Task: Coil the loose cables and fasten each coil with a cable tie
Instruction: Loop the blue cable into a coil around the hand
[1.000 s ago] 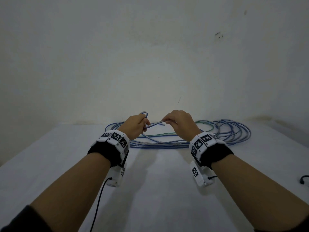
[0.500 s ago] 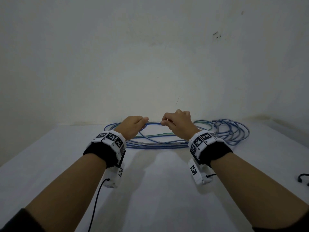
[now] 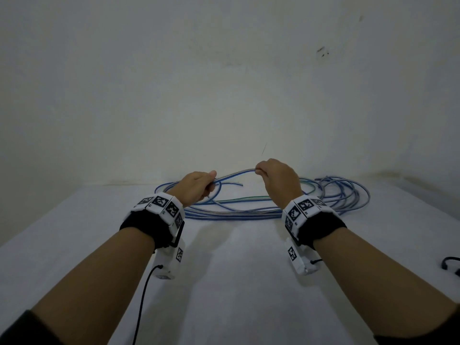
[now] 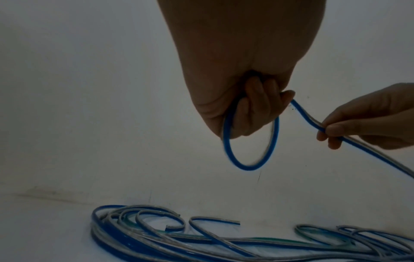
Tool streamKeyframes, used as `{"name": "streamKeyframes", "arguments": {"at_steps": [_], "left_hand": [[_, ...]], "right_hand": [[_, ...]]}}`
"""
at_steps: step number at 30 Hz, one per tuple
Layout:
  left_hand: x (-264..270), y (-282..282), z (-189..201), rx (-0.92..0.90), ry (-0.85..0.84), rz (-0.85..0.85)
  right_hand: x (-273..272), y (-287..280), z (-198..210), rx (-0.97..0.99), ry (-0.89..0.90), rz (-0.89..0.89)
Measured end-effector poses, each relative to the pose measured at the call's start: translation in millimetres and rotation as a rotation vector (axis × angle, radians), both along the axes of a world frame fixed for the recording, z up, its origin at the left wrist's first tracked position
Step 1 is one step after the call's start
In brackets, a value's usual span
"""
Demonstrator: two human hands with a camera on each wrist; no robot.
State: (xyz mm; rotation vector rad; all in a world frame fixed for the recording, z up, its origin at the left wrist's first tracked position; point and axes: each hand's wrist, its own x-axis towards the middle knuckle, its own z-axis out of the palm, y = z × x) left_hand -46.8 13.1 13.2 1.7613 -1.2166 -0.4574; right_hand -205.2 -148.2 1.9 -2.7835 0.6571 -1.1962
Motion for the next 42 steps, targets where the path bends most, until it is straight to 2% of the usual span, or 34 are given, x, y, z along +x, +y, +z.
{"name": "streamKeyframes", "arguments": {"at_steps": [3,6,10,12,16,20,23,25,28,31,34,36,42], "left_hand": [[-3.2,2.9,7.0,-0.015,0.135,-0.04],[-1.1,8.3,10.3,-0.067,0.187,-0.079],[4.7,15.0,4.2,-0.083,0.191,-0.056],[6.2,17.0,1.1,-0.075,0.232,-0.057],[4.4,16.4,0.3,-0.04,0.386,-0.126],[-0.8,15.0,3.5,-0.012,0.562,-0.151],[-5.2,14.3,6.4,-0.022,0.592,-0.196],[-7.6,14.4,6.9,-0.048,0.566,-0.226],[-9.2,14.8,6.4,-0.078,0.503,-0.237],[-8.7,15.9,7.1,-0.116,0.508,-0.212],[-5.6,16.2,6.8,-0.148,0.548,-0.158],[-2.2,15.7,6.1,-0.166,0.593,-0.109],[8.2,16.1,4.0,-0.208,0.675,-0.008]], "right_hand": [[4.8,-0.8,0.6,0.071,0.073,0.068],[6.2,1.9,-0.1,0.198,0.176,0.147],[1.7,9.7,1.1,0.389,0.104,0.272],[-0.3,12.3,3.5,0.382,0.044,0.31],[2.2,12.1,3.5,0.261,-0.042,0.272],[8.7,9.6,0.7,0.106,-0.087,0.046],[11.7,9.0,0.1,0.139,-0.083,-0.071],[13.3,8.6,-0.8,0.19,-0.101,-0.086],[15.4,7.4,-1.9,0.301,-0.154,-0.038],[15.0,5.3,-2.9,0.271,-0.156,-0.004],[11.9,4.2,-2.3,0.178,-0.094,0.015],[10.0,5.8,-2.3,0.154,-0.051,0.096],[6.9,15.0,-2.8,0.286,-0.004,0.262]]}}
